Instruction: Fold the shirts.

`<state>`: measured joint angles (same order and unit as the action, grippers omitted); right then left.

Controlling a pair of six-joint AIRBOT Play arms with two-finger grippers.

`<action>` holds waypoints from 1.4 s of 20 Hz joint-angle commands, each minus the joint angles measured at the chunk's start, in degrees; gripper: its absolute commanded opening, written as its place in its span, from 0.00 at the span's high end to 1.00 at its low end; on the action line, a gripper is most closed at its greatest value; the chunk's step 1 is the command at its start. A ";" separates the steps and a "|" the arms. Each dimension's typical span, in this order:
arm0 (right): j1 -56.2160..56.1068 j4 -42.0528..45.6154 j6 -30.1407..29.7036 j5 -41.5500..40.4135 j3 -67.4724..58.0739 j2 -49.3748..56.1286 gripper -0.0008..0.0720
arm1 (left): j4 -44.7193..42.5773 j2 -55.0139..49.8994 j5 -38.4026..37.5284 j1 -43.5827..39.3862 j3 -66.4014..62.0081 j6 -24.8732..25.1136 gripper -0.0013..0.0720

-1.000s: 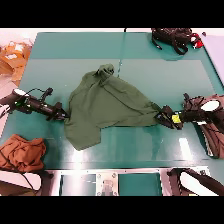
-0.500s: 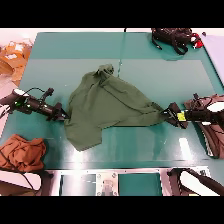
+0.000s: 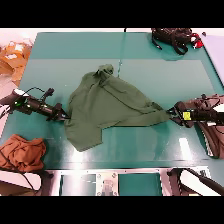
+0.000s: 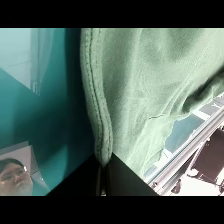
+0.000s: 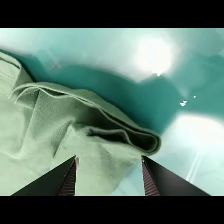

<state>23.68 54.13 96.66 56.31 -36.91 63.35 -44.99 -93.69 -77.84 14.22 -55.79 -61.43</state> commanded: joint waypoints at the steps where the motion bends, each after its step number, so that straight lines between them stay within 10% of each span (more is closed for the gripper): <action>1: 0.96 -3.91 -1.62 -0.87 -0.15 0.02 0.35 | -0.02 0.04 -0.13 0.00 0.02 0.02 0.95; 25: 1.05 -1.99 -21.03 -0.44 -6.25 12.48 0.36 | 0.24 0.04 -0.81 0.00 0.02 -0.02 0.95; 28: 1.05 -7.45 -26.91 0.11 -7.63 12.50 0.78 | 0.70 0.07 -1.16 0.00 -0.04 -0.02 0.95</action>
<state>24.80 51.20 75.26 56.64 -43.72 75.40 -44.66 -93.69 -78.70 14.22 -55.79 -61.45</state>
